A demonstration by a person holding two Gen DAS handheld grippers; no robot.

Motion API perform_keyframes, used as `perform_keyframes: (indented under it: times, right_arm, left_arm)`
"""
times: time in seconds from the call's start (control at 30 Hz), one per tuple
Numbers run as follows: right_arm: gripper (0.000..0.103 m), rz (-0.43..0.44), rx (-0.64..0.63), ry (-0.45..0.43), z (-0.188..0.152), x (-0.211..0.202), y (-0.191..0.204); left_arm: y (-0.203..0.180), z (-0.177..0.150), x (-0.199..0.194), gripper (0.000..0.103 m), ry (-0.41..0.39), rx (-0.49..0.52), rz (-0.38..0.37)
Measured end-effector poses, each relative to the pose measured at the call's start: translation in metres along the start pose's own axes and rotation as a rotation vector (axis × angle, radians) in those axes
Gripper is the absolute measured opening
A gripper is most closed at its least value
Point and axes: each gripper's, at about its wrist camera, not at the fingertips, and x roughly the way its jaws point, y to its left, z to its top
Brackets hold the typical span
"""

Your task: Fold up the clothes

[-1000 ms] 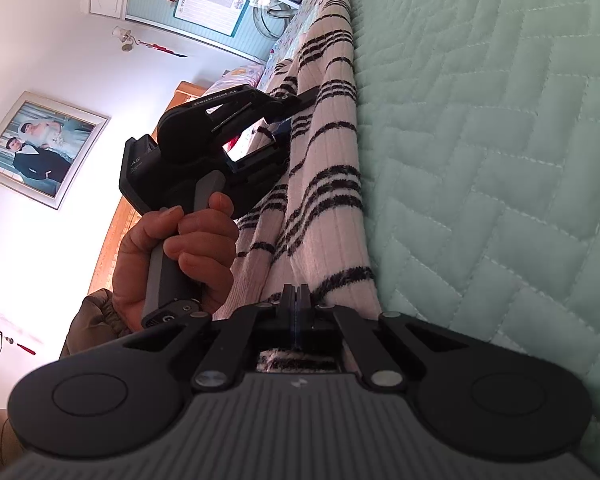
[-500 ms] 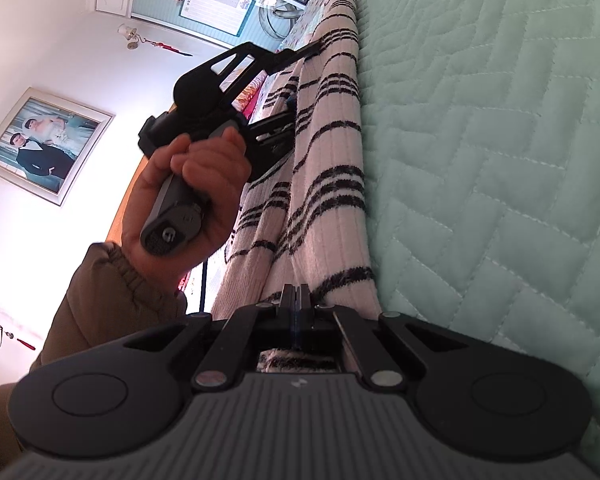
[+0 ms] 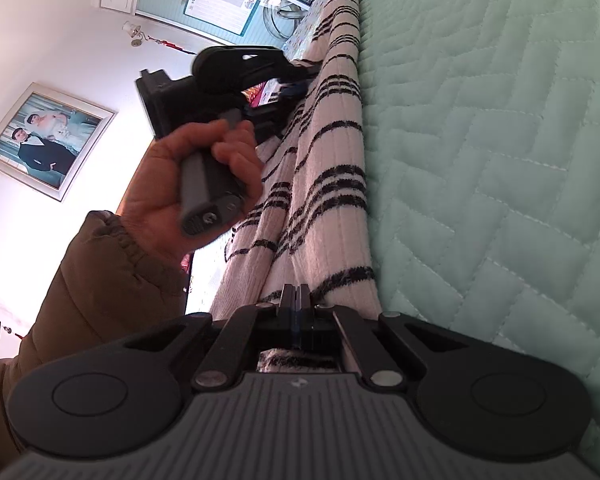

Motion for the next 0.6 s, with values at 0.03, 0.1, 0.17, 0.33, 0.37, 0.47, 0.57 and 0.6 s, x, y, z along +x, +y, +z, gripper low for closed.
perform_keyframes:
  times: [0.03, 0.1, 0.17, 0.33, 0.37, 0.47, 0.57, 0.6]
  right_arm:
    - [0.000, 0.000, 0.002, 0.000, 0.000, 0.000, 0.000]
    - [0.000, 0.000, 0.001, -0.001, 0.000, 0.000, 0.000]
    - [0.000, 0.001, 0.000, -0.002, 0.000, 0.000, 0.000]
    - [0.000, 0.003, -0.003, -0.002, -0.001, 0.000, 0.000]
    - [0.000, 0.004, -0.003, -0.002, -0.001, 0.000, 0.000]
    - [0.000, 0.007, -0.003, -0.002, -0.001, 0.000, 0.000]
    - [0.000, -0.012, -0.047, -0.003, -0.003, 0.000, 0.008]
    - [0.002, -0.022, -0.070, -0.003, -0.004, 0.000, 0.012]
  left_arm:
    - [-0.001, -0.001, 0.000, 0.014, -0.006, 0.018, 0.010]
    - [0.004, 0.000, -0.001, 0.014, -0.002, -0.033, -0.014]
    - [0.014, 0.004, -0.001, 0.017, 0.016, -0.151, -0.070]
    - [0.034, 0.004, -0.018, 0.034, 0.062, -0.359, -0.211]
    - [0.037, 0.004, -0.022, 0.038, 0.072, -0.392, -0.237]
    - [0.034, 0.002, -0.042, 0.039, 0.102, -0.362, -0.299]
    - [0.029, 0.009, -0.066, 0.039, 0.055, -0.274, -0.326]
    - [0.029, 0.015, -0.072, 0.039, 0.024, -0.246, -0.311]
